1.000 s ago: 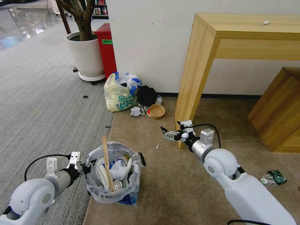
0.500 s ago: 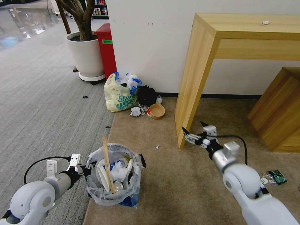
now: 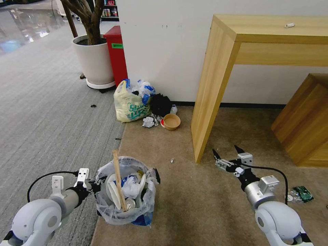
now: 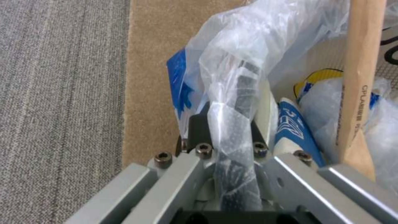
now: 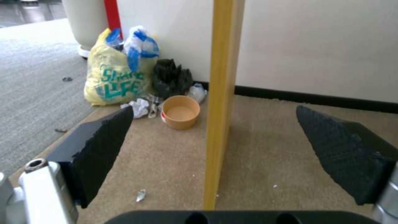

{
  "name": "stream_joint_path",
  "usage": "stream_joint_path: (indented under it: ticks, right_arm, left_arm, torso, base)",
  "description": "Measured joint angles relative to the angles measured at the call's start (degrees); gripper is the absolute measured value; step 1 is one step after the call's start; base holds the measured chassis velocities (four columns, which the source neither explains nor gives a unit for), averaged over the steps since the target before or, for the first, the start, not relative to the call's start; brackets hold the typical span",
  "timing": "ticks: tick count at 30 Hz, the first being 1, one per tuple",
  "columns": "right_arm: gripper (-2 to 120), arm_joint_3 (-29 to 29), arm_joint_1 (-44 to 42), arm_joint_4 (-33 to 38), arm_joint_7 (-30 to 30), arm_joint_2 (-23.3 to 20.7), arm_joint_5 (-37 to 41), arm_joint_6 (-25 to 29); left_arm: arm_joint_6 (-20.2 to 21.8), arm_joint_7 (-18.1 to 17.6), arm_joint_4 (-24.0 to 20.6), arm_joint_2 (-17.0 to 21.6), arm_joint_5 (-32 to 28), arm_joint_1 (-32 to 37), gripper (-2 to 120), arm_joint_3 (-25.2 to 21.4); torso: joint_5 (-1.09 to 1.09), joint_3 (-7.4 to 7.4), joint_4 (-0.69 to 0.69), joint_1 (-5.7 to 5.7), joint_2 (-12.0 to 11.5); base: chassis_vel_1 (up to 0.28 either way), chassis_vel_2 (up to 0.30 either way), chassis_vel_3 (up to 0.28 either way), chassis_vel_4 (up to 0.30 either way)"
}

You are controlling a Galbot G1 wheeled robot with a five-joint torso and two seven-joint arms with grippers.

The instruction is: Pick up the trash bin and place the garbage on the floor into it.

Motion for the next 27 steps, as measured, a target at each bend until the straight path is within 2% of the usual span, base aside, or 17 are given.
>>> stream_joint_path:
  ticks: [27]
  right_arm:
    - [100,0.15,-0.19,-1.96,1.76,-0.30,0.84,0.80]
  left_arm:
    - [0.00,-0.05,-0.39,-0.67,0.45,0.51,0,-0.27]
  torso:
    - [0.00,0.00,0.00,0.00,0.00]
  base:
    - [-0.008,-0.013,0.007,0.012]
